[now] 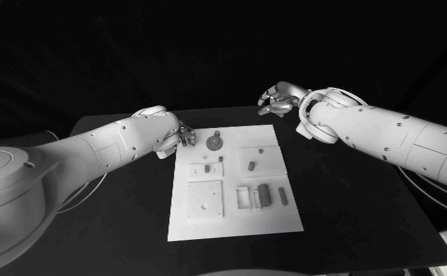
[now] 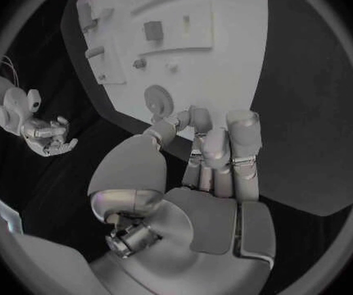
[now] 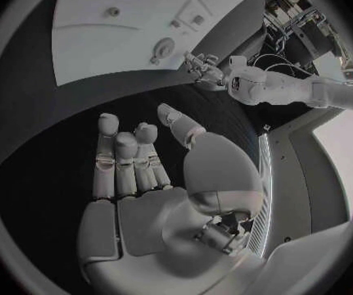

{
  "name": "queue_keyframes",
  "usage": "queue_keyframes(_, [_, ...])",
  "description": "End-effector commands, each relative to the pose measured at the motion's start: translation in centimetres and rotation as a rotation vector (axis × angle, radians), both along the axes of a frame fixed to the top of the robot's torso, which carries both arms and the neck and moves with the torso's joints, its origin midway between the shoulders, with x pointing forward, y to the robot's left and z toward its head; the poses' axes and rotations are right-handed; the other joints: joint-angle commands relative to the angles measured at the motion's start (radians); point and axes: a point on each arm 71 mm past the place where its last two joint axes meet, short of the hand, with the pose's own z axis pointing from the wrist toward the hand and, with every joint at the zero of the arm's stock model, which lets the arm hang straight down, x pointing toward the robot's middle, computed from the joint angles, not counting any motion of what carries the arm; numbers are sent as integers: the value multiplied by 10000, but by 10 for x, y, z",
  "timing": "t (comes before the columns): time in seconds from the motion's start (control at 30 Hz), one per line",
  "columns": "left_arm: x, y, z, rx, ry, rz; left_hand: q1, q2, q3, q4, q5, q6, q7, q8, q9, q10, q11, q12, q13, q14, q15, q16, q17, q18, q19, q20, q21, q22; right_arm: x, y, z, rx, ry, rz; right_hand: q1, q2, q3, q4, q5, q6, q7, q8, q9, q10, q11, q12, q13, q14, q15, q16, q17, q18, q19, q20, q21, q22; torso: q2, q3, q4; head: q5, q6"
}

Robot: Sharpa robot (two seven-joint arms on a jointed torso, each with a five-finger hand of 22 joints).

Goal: Assemble the parts on the task board

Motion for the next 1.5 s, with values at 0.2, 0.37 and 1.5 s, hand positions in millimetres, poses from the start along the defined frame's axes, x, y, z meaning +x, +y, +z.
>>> queue_keyframes(0.2, [-19,-3,1,-1464,201,1062,-400,8,270,-507,1655,459,-130,1743,1709,594,-443,92,78,-69,-203,76,86,874,117,-121,-30,37,2,-3,-1,-165,94,0,-15,85,63,-4,54,67,86,53,-11,-26,7,50,-18,-8,-80,63,-11,111,34,-53,-53,127,-76,8,76,21,-8])
queue_keyframes(0.37, [-35,-3,-2,-1456,341,759,-490,-1,289,-554,1910,464,-161,1914,1738,655,-469,124,97,-60,-224,127,123,857,131,-144,-20,51,3,-5,-3,-243,223,-31,-17,84,63,-2,55,67,86,53,-12,-26,7,50,-19,-9,-80,63,-12,111,33,-52,-54,127,-126,8,109,-42,-25])
queue_keyframes(1.5, [-58,-18,-3,429,417,-1359,-697,-60,293,-516,2203,518,-223,2315,1730,852,-506,208,119,200,-251,611,714,753,179,-114,53,114,3,-4,-4,-264,287,17,-19,91,70,-4,67,59,88,51,-14,-36,9,46,-27,-22,-78,57,-19,111,21,-50,-63,126,-128,30,89,159,-189])
